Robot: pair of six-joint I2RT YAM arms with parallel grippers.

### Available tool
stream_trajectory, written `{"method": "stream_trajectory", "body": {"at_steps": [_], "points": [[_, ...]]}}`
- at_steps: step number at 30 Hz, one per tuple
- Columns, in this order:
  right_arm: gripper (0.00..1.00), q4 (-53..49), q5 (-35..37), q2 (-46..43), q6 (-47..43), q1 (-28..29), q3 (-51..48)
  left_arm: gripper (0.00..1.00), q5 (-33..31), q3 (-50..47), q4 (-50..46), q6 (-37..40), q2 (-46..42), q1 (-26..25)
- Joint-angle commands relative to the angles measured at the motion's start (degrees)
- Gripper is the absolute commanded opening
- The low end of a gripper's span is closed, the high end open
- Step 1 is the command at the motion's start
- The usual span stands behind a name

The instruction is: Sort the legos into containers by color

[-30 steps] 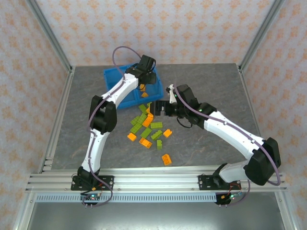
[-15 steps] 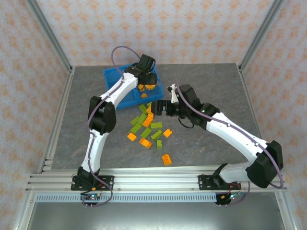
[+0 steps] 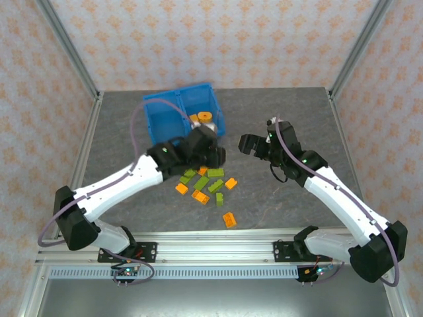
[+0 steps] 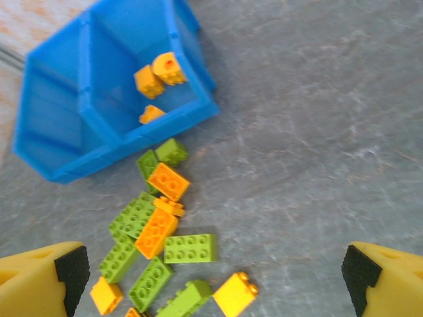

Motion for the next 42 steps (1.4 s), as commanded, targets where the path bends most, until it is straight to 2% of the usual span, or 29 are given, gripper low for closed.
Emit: {"method": "stream_trajectory", "body": {"at_steps": [1, 3, 6, 11, 16, 19, 25, 29, 33, 37, 40, 42], "points": [[0.99, -5.19, 2.52, -1.31, -1.60, -1.19, 0.49, 0.47, -4.37, -6.56, -4.26, -12.88, 1.16, -4.15], [0.99, -6.09, 2.49, -1.56, -2.10, -1.66, 0.68, 0.52, -3.75, -9.26, -1.84, -16.15, 1.51, -6.89], [0.99, -7.01, 2.54, -2.07, -2.54, -1.85, 0.25, 0.55, -3.70, -10.95, 0.56, -18.57, 4.01, -9.66], [0.99, -7.95, 3.24, -3.06, -2.15, -1.84, -1.06, 0.57, -1.37, -10.67, 3.54, -17.62, 10.07, -9.91], [0.99, -8.00, 3.95, -4.48, -2.27, -1.84, -1.55, 0.56, -4.45, -10.61, 1.56, -17.59, 13.56, -9.94], [0.99, -7.76, 2.78, -4.40, -2.33, -1.85, -1.83, 0.51, -5.28, -10.97, 1.80, -17.24, 15.39, -9.92], [1.00, -14.32, 2.92, -6.33, -6.00, -1.92, -0.61, 0.29, -4.04, -12.42, 4.26, -17.47, 15.98, -9.87], [0.99, -20.55, -4.52, -7.54, -9.35, -1.99, 2.59, 0.23, -4.99, -11.98, 4.82, -16.66, 13.84, -9.37], [0.99, -25.41, -11.99, -8.99, -11.50, -2.01, 5.43, 0.22, -6.61, -10.85, 3.69, -13.87, 10.37, -6.26], [0.99, -24.92, -18.84, -9.91, -12.05, -1.89, 5.77, 0.22, -8.78, -8.12, 1.73, -7.86, 5.81, -0.32], [0.99, -21.88, -21.12, -9.68, -10.58, -1.95, 4.91, 0.22, -11.38, -3.46, -1.38, -2.68, 3.50, 4.79], [0.99, -20.58, -20.62, -9.50, -9.99, -2.01, 4.45, 0.23, -9.29, -1.38, -1.04, -0.12, 2.36, 9.49]]}}
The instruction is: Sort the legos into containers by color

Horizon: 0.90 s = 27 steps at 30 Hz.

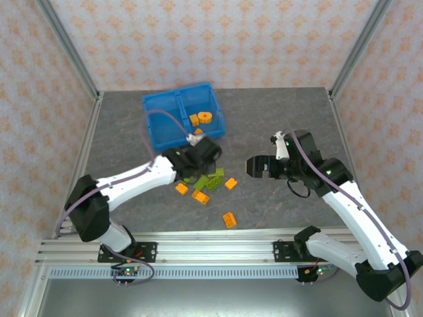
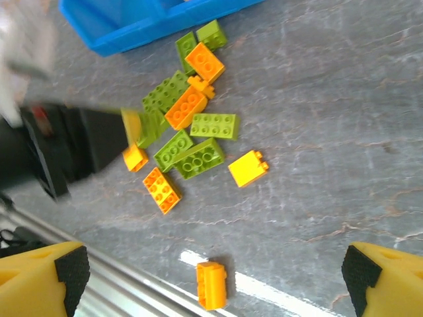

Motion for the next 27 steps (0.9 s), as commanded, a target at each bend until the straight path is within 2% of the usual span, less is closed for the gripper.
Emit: {"method": "stream_trajectory", "body": {"at_steps": [1, 5, 9, 13, 18, 22, 27], "points": [[0.99, 2.07, -2.33, 0.10, 0.48, -0.27, 0.00, 0.23, -2.30, 4.19, -2.46, 7.46, -2.97, 6.22], [0.99, 3.85, -1.25, 0.63, 1.54, -0.28, -0.63, 0.23, -3.36, 7.91, -0.63, 10.60, -1.85, 14.57], [1.00, 4.62, -1.38, 1.08, 2.33, -0.27, -0.67, 0.23, -3.46, 13.25, 0.69, 10.93, 4.52, 21.97], [1.00, 4.66, -0.63, 0.59, 2.82, -0.26, -0.97, 0.23, -2.50, 19.48, 1.23, 10.41, 13.61, 26.99], [1.00, 4.57, -0.30, -0.05, 3.22, -0.25, -1.49, 0.27, -1.99, 27.65, 0.25, 10.26, 24.81, 30.84], [1.00, 4.73, 0.09, -0.57, 3.40, -0.21, -1.94, 0.35, 2.05, 32.33, -0.15, 9.47, 31.45, 33.42], [1.00, 5.56, 0.21, -0.49, 3.87, -0.22, -2.60, 0.46, 2.47, 35.54, -1.51, 11.00, 33.73, 33.64]]}}
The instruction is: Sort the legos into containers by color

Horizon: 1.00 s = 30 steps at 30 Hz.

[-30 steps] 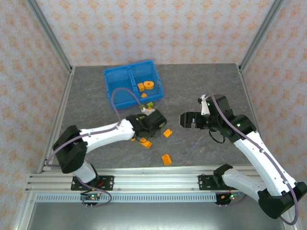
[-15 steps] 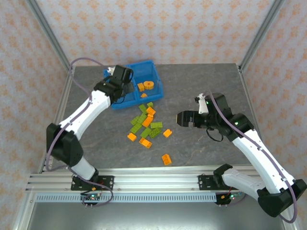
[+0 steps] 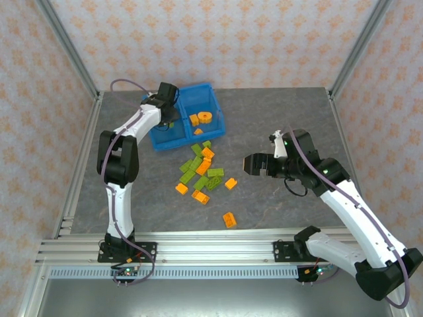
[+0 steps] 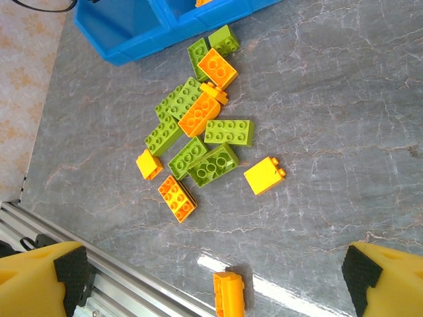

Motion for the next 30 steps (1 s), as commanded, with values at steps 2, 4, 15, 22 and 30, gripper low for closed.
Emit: {"method": "stream_trajectory", "body": {"at_steps": [2, 4, 15, 22, 30], "points": [[1.00, 1.96, 1.24, -0.71, 0.96, -0.21, -1.03, 0.47, 0.17, 4.44, -3.55, 1.50, -1.92, -0.32], [1.00, 2.23, 1.55, -0.42, 1.04, -0.26, -1.20, 0.47, 0.55, 4.20, -3.91, 1.65, -3.77, -0.34], [1.00, 6.51, 1.62, 3.81, 2.10, -0.27, -2.25, 0.48, -4.09, -17.19, -2.01, 9.92, -31.35, -18.73], [0.99, 2.22, -2.09, 1.77, -1.61, -0.27, -5.15, 0.50, -7.33, -25.08, -9.66, 23.17, -31.33, -35.64], [0.99, 0.72, 0.86, -4.92, 2.24, -0.25, -8.67, 0.65, 2.40, -33.41, -7.29, 26.79, -29.13, -40.22]]}}
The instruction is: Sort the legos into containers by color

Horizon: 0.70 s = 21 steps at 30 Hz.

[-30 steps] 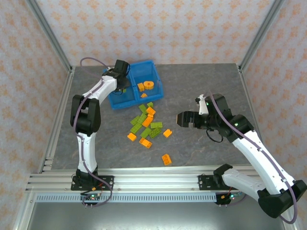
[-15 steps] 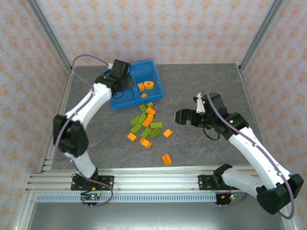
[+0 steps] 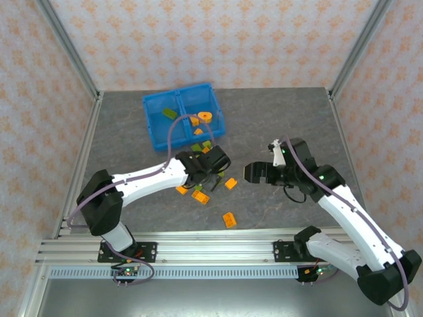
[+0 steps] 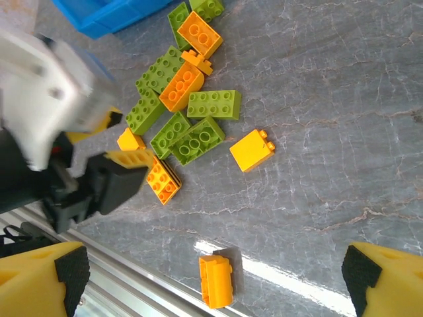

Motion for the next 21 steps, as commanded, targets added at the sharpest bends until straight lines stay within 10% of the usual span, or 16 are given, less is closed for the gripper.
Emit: {"method": "stream_trajectory", "body": {"at_steps": [1, 11, 21], "points": [[0.99, -1.20, 2.06, -1.29, 1.83, -0.28, -0.79, 0.66, 4.53, -0.36, 1.64, 2.56, 0.10, -0.75], [0.99, -1.48, 3.07, -1.21, 1.73, -0.24, -0.42, 0.79, -5.90, 1.36, 8.56, 5.60, 11.63, -2.30], [0.99, -1.69, 4.56, -2.16, 2.12, -0.22, -0.51, 0.43, -7.23, 0.43, 11.04, 4.14, 16.71, -2.56]]}}
